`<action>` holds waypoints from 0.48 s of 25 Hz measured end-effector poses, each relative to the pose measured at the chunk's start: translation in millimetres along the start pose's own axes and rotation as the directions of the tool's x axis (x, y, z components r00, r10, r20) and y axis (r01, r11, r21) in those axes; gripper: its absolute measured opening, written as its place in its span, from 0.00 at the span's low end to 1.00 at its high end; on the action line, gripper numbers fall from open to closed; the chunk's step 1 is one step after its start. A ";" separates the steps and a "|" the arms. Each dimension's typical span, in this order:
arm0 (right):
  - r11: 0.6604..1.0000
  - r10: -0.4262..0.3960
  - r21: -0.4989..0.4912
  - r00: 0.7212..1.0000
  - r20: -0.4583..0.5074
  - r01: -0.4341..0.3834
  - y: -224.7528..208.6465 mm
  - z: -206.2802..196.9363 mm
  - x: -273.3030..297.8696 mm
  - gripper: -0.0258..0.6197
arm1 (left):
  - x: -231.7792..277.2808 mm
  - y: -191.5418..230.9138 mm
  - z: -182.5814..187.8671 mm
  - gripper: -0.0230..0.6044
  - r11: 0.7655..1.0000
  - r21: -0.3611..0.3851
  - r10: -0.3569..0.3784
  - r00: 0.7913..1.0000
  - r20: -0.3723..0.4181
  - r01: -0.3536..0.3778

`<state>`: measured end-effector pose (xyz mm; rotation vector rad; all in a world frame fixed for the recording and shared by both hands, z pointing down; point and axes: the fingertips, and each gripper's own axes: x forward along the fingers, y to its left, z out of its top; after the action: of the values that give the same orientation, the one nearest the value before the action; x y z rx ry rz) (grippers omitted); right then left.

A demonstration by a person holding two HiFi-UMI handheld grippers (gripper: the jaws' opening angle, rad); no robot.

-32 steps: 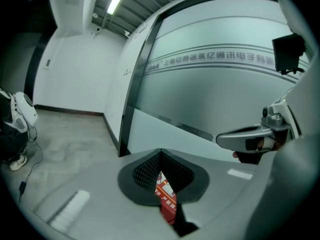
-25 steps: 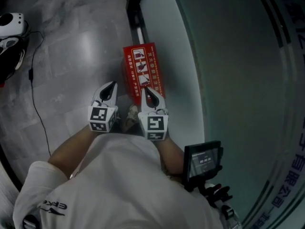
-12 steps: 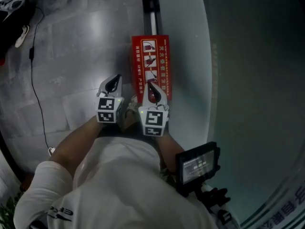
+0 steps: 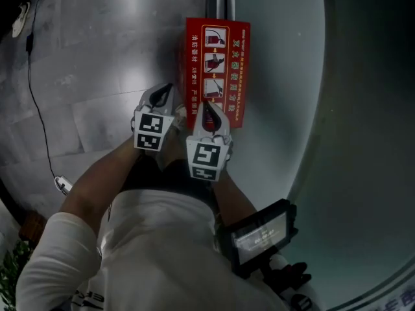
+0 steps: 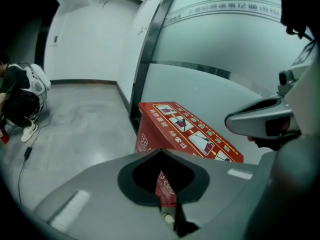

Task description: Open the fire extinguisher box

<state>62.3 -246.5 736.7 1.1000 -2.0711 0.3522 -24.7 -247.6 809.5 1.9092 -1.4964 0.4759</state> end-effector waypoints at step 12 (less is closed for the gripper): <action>0.958 -0.125 -0.280 0.965 -0.229 0.058 38.0 -50.2 66.4 0.51 | -13.9 44.5 -31.6 0.04 0.998 -0.054 0.038 0.999 -0.012 -0.039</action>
<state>33.4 -236.0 822.9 0.9329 -1.7813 0.1428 -67.5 -221.7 835.4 1.8356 -1.5263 0.4578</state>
